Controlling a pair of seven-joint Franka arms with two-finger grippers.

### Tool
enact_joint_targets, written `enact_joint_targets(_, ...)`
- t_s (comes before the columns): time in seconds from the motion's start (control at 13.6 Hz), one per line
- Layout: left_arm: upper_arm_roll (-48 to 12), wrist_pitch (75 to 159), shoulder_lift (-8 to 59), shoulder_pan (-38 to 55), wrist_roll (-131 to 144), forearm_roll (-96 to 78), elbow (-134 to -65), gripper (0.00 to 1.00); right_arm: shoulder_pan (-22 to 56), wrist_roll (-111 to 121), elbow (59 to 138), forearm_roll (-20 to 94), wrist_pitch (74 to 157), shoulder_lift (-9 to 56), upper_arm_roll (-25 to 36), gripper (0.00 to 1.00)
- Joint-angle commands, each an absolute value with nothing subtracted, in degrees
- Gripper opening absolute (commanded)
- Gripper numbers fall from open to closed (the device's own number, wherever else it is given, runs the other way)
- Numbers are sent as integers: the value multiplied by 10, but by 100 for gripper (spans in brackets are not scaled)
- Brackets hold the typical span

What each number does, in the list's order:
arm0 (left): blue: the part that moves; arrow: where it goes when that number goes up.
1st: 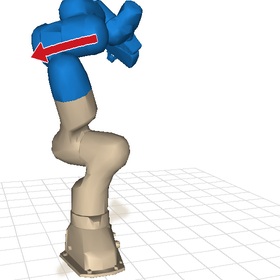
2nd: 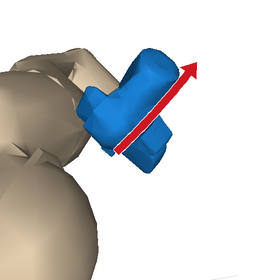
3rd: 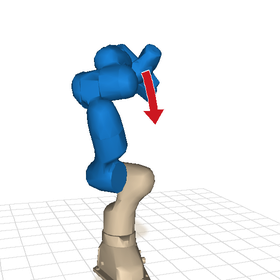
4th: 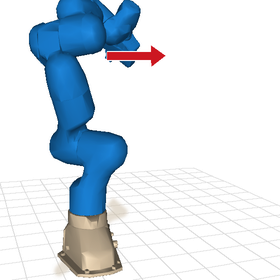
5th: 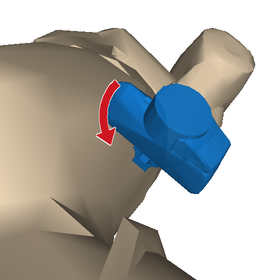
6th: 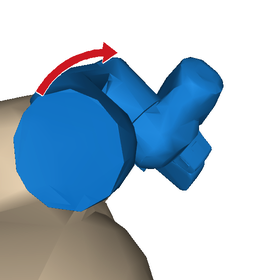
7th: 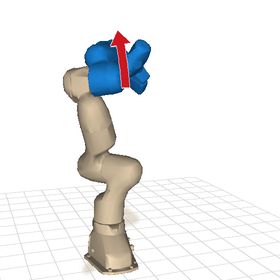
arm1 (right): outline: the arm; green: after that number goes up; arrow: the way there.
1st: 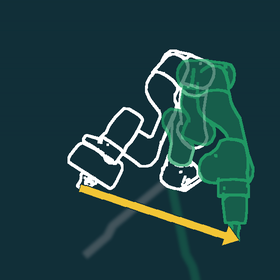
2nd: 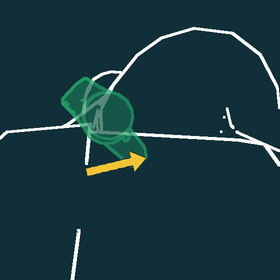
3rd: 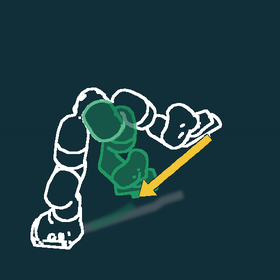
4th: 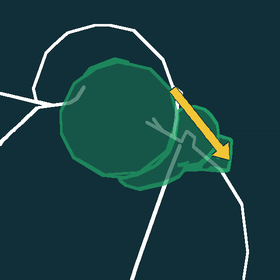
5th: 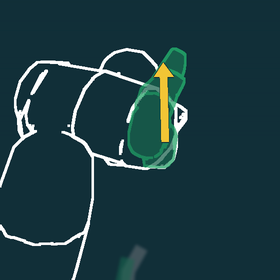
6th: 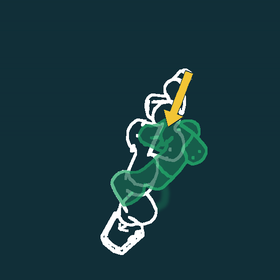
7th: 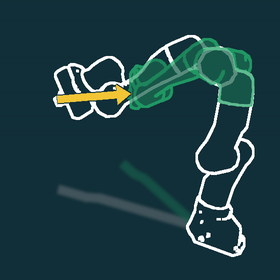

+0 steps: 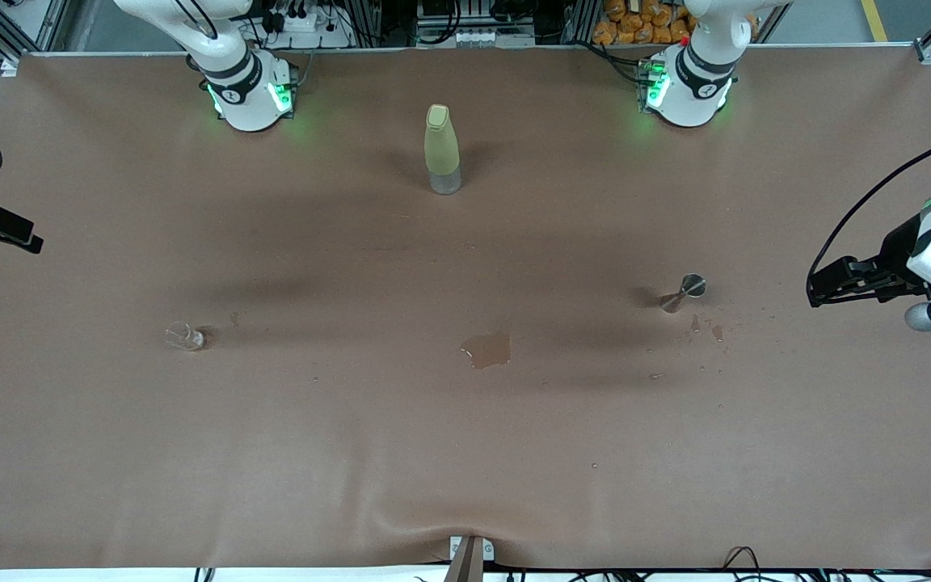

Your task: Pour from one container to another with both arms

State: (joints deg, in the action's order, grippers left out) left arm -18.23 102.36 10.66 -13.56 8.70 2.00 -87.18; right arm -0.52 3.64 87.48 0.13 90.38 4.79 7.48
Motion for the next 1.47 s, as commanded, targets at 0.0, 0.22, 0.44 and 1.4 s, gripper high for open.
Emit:
enact_joint_targets(0.0, -188, 1021, 110, -140, 80, 16, -861, 100, -3, 26, 879, -6, 903, 45, 74, 100)
enact_joint_targets(0.22, -188, 1021, 110, -139, 80, 15, -861, 100, -8, 33, 889, -6, 938, 42, 74, 100)
enact_joint_targets(0.44, -188, 1021, 110, -139, 70, 15, -861, 100, -7, 38, 889, -6, 935, 42, 74, 100)
enact_joint_targets(1.4, -181, 1026, 112, -184, -266, -78, -862, 100, -49, 305, 869, 82, 944, 100, 76, 100)
